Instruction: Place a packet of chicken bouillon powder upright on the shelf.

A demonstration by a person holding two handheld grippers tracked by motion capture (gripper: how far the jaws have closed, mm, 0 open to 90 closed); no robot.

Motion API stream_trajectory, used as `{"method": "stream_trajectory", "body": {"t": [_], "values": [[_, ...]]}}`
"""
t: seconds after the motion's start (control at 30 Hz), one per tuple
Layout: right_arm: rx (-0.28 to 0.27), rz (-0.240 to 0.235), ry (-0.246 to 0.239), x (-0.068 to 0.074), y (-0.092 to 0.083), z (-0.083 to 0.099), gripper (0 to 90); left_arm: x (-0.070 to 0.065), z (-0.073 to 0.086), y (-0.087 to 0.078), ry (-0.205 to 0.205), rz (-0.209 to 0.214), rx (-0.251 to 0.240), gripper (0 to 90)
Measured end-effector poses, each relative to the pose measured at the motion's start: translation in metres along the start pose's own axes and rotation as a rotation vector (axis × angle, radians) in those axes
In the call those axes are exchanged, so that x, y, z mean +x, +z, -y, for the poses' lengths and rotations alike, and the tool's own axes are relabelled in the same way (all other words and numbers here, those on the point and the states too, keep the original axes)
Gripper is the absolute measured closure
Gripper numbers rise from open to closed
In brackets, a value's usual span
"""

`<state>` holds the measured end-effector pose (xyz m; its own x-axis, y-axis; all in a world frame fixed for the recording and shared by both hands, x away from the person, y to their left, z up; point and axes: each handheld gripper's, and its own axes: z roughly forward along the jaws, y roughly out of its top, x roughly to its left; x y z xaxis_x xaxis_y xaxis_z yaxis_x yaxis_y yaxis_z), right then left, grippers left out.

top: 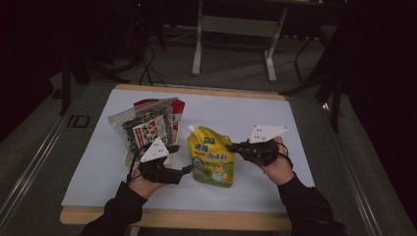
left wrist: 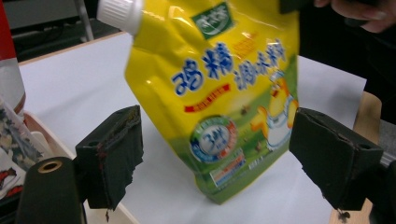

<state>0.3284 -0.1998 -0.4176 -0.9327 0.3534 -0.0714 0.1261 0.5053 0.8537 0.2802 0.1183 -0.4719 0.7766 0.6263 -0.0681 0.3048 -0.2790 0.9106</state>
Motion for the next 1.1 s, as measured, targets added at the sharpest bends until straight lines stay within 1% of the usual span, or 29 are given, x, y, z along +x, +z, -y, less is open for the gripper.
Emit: {"method": "stream_trajectory", "body": {"t": [0.03, 0.07, 0.1, 0.13, 0.17, 0.2, 0.23, 0.3, 0.33, 0.37, 0.43, 0.47, 0.53, 0.57, 0.63, 0.67, 0.7, 0.73, 0.77, 0.8, 0.83, 0.87, 0.9, 1.0, 1.03, 1.07, 1.1], "values": [[0.004, 0.005, -0.017, 0.004, -0.002, 0.001, 90.0, 0.001, -0.002, 0.001, 0.006, 0.0, 0.004, 19.1], [0.001, -0.005, -0.024, 0.006, -0.003, 0.001, 90.0, 0.002, -0.004, 0.002, 0.009, -0.008, 0.006, 19.2], [0.001, -0.002, -0.036, 0.009, -0.005, 0.003, 90.0, 0.004, -0.006, 0.003, 0.015, -0.013, 0.012, 20.4], [0.001, -0.002, -0.036, 0.009, -0.005, 0.003, 90.0, 0.007, -0.007, 0.004, 0.015, -0.009, 0.013, 20.4], [-0.002, -0.027, -0.032, 0.012, -0.009, 0.005, 90.0, 0.011, -0.009, 0.006, 0.011, -0.014, 0.017, 20.8], [-0.002, -0.027, -0.032, 0.012, -0.009, 0.005, 90.0, 0.013, -0.011, 0.006, 0.012, -0.014, 0.021, 20.8], [0.004, -0.026, -0.042, 0.014, -0.01, 0.007, 90.0, 0.016, -0.012, 0.008, 0.013, -0.003, 0.02, 23.6], [-0.001, -0.035, -0.038, 0.015, -0.012, 0.008, 90.0, 0.021, -0.016, 0.011, 0.018, 0.001, 0.033, 23.6], [-0.001, -0.038, -0.038, 0.016, -0.012, 0.009, 90.0, 0.024, -0.018, 0.013, 0.024, 0.023, 0.038, 23.8], [0.004, -0.034, -0.045, 0.017, -0.013, 0.01, 90.0, 0.025, -0.019, 0.015, 0.031, 0.021, 0.04, 25.2], [0.0, -0.043, -0.041, 0.018, -0.014, 0.011, 90.0, 0.029, -0.022, 0.019, 0.044, 0.042, 0.047, 25.3], [0.001, -0.048, -0.044, 0.018, -0.015, 0.012, 90.0, 0.031, -0.024, 0.022, 0.047, 0.04, 0.055, 25.4], [0.0, -0.053, -0.046, 0.019, -0.016, 0.013, 90.0, 0.034, -0.027, 0.025, 0.056, 0.063, 0.05, 30.2], [-0.001, -0.054, -0.05, 0.019, -0.016, 0.013, 90.0, 0.035, -0.029, 0.027, 0.055, 0.064, 0.054, 30.2], [0.001, -0.06, -0.051, 0.02, -0.017, 0.013, 90.0, 0.037, -0.031, 0.031, 0.066, 0.101, 0.061, 35.6], [0.002, -0.058, -0.054, 0.02, -0.017, 0.013, 90.0, 0.038, -0.032, 0.032, 0.075, 0.099, 0.066, 37.1], [0.0, -0.061, -0.057, 0.02, -0.017, 0.013, 90.0, 0.039, -0.033, 0.033, 0.075, 0.117, 0.07, 45.2], [0.0, -0.061, -0.057, 0.02, -0.017, 0.013, 90.0, 0.04, -0.034, 0.035, 0.071, 0.137, 0.071, 45.2], [0.003, -0.056, -0.053, 0.02, -0.018, 0.014, 90.0, 0.041, -0.034, 0.036, 0.065, 0.154, 0.078, 53.5], [0.003, -0.056, -0.053, 0.02, -0.018, 0.014, 90.0, 0.041, -0.033, 0.036, 0.066, 0.166, 0.082, 53.5], [-0.002, -0.055, -0.044, 0.019, -0.018, 0.015, 90.0, 0.041, -0.033, 0.037, 0.077, 0.17, 0.091, 63.1], [-0.002, -0.055, -0.044, 0.019, -0.018, 0.015, 90.0, 0.04, -0.033, 0.037, 0.079, 0.185, 0.098, 63.1], [-0.002, -0.058, -0.037, 0.018, -0.019, 0.015, 90.0, 0.04, -0.032, 0.036, 0.079, 0.19, 0.102, 68.1], [-0.007, -0.054, -0.024, 0.017, -0.019, 0.017, 90.0, 0.039, -0.03, 0.033, 0.083, 0.169, 0.09, 75.8], [-0.011, -0.052, -0.016, 0.016, -0.019, 0.018, 89.9, 0.039, -0.029, 0.032, 0.076, 0.171, 0.086, 79.1], [-0.014, -0.054, -0.004, 0.015, -0.019, 0.019, 89.5, 0.039, -0.028, 0.031, 0.073, 0.172, 0.081, 80.4], [-0.017, -0.056, -0.001, 0.015, -0.018, 0.019, 89.0, 0.038, -0.027, 0.03, 0.071, 0.172, 0.075, 81.2]]}}
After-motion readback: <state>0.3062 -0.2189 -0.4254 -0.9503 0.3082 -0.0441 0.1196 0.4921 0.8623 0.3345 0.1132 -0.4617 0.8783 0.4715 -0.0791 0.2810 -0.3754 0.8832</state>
